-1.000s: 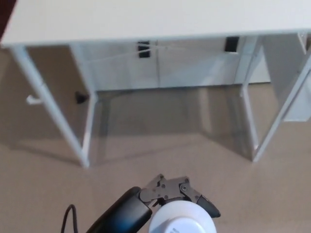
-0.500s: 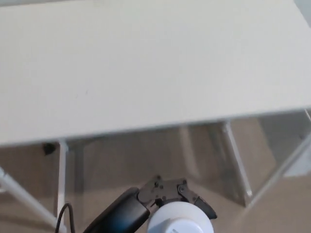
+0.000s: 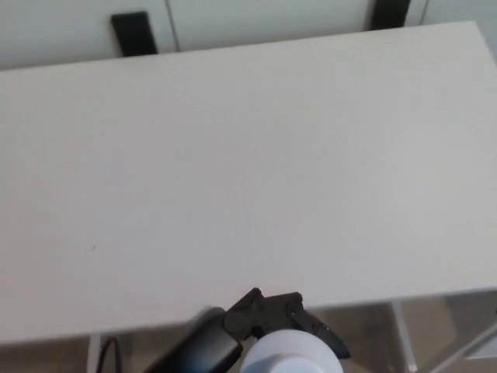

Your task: The robot picks up a bottle from a person using its left hand and walk towards the table in frontand put the bottle on the table.

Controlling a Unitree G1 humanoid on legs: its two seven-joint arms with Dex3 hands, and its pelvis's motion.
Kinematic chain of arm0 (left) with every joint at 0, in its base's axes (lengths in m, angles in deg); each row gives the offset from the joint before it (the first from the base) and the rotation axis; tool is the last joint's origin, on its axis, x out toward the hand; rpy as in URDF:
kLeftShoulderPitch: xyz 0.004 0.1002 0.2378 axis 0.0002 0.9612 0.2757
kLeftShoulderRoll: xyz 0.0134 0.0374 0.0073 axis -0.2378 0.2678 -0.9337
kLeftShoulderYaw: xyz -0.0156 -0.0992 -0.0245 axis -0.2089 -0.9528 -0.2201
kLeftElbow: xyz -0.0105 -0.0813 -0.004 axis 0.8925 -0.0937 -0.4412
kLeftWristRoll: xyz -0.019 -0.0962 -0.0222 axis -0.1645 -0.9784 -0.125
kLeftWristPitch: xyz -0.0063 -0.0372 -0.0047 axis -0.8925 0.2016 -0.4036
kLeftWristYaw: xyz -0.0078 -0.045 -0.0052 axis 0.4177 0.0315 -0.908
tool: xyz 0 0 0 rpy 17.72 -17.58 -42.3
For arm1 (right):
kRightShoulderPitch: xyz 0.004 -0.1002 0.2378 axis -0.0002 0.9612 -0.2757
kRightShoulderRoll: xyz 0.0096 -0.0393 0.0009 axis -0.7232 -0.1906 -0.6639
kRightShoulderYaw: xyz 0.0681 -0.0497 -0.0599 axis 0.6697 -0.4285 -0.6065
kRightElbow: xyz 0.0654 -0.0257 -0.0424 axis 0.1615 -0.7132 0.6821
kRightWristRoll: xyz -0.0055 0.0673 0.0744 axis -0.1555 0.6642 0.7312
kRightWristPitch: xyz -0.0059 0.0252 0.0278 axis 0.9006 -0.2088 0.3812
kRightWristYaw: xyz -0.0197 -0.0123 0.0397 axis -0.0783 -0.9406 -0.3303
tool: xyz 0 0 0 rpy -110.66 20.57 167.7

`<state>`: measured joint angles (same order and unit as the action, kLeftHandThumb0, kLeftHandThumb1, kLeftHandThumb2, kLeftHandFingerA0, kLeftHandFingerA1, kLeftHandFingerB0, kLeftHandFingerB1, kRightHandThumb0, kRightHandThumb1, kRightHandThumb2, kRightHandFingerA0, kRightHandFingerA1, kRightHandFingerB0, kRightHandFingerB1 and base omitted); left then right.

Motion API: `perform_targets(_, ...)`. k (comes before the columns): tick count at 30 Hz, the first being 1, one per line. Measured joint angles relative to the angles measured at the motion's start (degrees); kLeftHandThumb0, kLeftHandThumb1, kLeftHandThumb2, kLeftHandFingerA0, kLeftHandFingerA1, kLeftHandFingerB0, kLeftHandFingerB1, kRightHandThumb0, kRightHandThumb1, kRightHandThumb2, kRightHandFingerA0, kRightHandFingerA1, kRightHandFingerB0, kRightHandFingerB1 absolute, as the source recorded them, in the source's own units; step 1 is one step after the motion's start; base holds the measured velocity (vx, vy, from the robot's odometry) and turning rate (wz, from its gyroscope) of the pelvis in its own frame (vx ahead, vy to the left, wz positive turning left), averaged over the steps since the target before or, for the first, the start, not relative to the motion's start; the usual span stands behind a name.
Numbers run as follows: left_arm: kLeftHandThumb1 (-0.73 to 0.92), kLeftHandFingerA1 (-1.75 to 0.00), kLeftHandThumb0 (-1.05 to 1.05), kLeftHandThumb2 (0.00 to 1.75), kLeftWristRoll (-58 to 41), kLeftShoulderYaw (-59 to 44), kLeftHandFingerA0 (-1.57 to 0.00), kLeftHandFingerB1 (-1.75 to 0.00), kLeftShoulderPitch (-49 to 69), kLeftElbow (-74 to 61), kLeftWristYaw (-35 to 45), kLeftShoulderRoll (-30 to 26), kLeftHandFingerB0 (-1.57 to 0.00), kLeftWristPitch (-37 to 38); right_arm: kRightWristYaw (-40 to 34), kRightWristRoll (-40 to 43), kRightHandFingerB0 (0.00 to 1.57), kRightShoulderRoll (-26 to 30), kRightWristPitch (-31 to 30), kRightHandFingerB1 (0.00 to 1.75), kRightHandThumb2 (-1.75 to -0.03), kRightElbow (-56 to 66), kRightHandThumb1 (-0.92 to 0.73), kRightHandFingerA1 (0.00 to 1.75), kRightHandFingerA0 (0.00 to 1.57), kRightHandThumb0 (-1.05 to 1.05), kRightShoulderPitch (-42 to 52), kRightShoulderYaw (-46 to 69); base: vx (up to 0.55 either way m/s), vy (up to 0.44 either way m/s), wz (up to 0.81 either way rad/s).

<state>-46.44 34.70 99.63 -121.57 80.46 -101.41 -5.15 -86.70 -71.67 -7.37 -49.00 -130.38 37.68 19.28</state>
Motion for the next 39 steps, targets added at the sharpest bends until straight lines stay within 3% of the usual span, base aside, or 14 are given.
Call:
perform_targets(8, 0.79, -1.26, -0.16, 0.71, -0.11, -1.05, -0.98, -1.04, -0.7, 0.4, -0.07, -0.07, -0.76, 0.17, 0.11, -0.14, 0.57, -0.18, 0.35, 0.41, -0.6, 0.15, -0.69, 0.45, 0.69, -0.25, 0.12, -0.19, 0.17, 0.103, 0.0)
perform_targets(13, 0.78, -1.17, -0.15, 0.71, -0.23, -1.53, -1.06, -1.05, -0.87, 0.59, -0.05, -0.03, -0.8, 0.22, 0.12, -0.21, 0.57, -0.22, 0.62, 0.41, -0.6, 0.13, -0.7, 0.45, 0.69, -0.26, 0.06, -0.31, 0.01, -0.044, 0.04)
perform_targets(19, 0.8, -1.27, -0.12, 0.69, -1.1, -3.92, -1.01, -1.07, -2.06, 3.23, -0.1, 1.88, -0.76, 0.12, 0.31, -0.26, 0.56, -0.38, 0.66, 0.4, -0.6, -0.03, -0.7, 0.45, 0.68, -0.26, 0.22, -0.46, 0.03, -0.172, -0.02)
perform_targets(28, 0.82, -1.31, -0.12, 0.71, -3.85, -14.43, -1.04, -1.12, -11.21, 18.26, -1.71, 8.44, -0.76, 0.34, 1.28, -0.38, 0.55, 0.07, 0.26, 0.4, -0.61, -0.31, -0.71, 0.45, 0.68, -0.29, 1.06, -1.18, 0.05, -0.082, -0.03)
perform_targets(39, 0.8, -1.35, -0.14, 0.73, -3.89, -19.65, -1.05, -1.12, -23.08, 35.06, -4.86, 10.7, -0.79, 0.29, 3.7, -0.38, 0.55, -0.44, -0.5, 0.4, -0.61, -0.71, -0.7, 0.45, 0.68, -0.31, 2.64, -2.08, 0.06, 0.104, 0.11)
